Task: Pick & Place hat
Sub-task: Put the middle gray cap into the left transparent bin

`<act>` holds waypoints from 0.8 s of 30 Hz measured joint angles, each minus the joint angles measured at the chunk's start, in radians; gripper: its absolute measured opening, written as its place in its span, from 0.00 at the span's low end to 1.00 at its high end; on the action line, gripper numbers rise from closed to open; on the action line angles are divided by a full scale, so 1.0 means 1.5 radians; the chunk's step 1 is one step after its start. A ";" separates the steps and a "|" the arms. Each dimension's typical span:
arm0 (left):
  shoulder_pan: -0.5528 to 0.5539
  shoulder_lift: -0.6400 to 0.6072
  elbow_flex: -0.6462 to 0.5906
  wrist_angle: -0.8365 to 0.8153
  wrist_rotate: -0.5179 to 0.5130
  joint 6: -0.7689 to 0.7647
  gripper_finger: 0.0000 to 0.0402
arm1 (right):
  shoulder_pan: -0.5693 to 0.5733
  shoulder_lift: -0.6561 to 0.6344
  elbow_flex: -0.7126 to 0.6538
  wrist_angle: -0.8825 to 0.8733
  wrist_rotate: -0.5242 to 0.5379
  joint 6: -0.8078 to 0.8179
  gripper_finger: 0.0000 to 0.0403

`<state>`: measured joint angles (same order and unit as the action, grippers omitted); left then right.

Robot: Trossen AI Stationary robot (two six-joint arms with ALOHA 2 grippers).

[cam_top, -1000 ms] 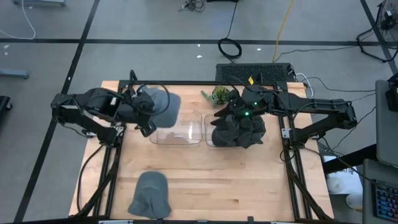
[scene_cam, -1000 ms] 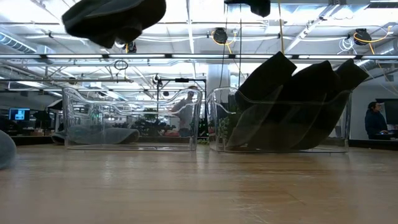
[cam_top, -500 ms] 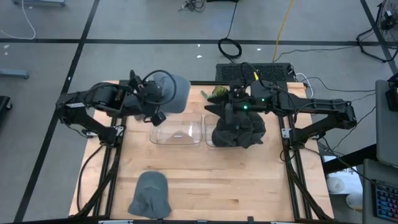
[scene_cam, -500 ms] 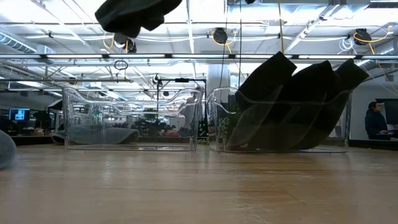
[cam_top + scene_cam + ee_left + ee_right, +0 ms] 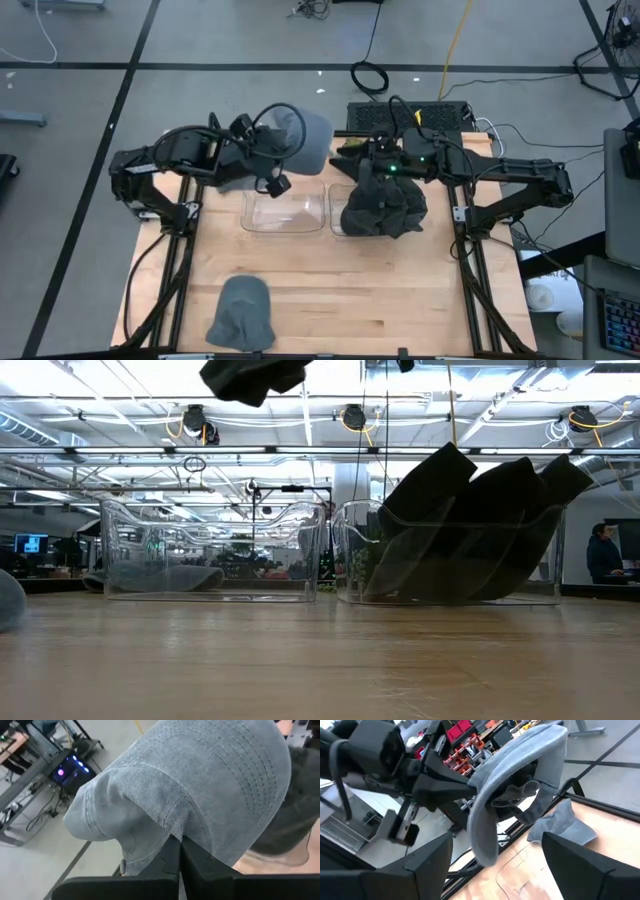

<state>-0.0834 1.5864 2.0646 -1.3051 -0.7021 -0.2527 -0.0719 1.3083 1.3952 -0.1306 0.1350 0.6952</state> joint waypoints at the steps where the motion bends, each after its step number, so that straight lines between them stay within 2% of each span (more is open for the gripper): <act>1: 0.000 0.005 0.005 0.003 -0.002 0.006 0.00 | 0.000 0.000 0.000 0.003 0.000 0.000 0.73; 6: -0.003 0.026 0.016 0.022 -0.003 0.015 0.00 | 0.000 0.000 0.000 0.039 0.000 -0.002 0.73; 17: -0.029 0.058 0.018 0.094 0.013 0.021 0.00 | 0.000 0.000 0.000 0.034 0.000 -0.005 0.71; 21: -0.029 0.060 0.017 0.089 0.013 0.015 0.00 | 0.000 0.000 0.000 0.033 -0.001 0.000 0.64; 24: -0.028 0.059 0.017 0.090 0.008 0.013 0.00 | 0.000 0.000 -0.001 0.026 -0.002 0.015 0.52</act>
<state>-0.1257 1.6751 2.0907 -1.1698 -0.6899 -0.2333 -0.0723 1.3083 1.3945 -0.0914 0.1317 0.7182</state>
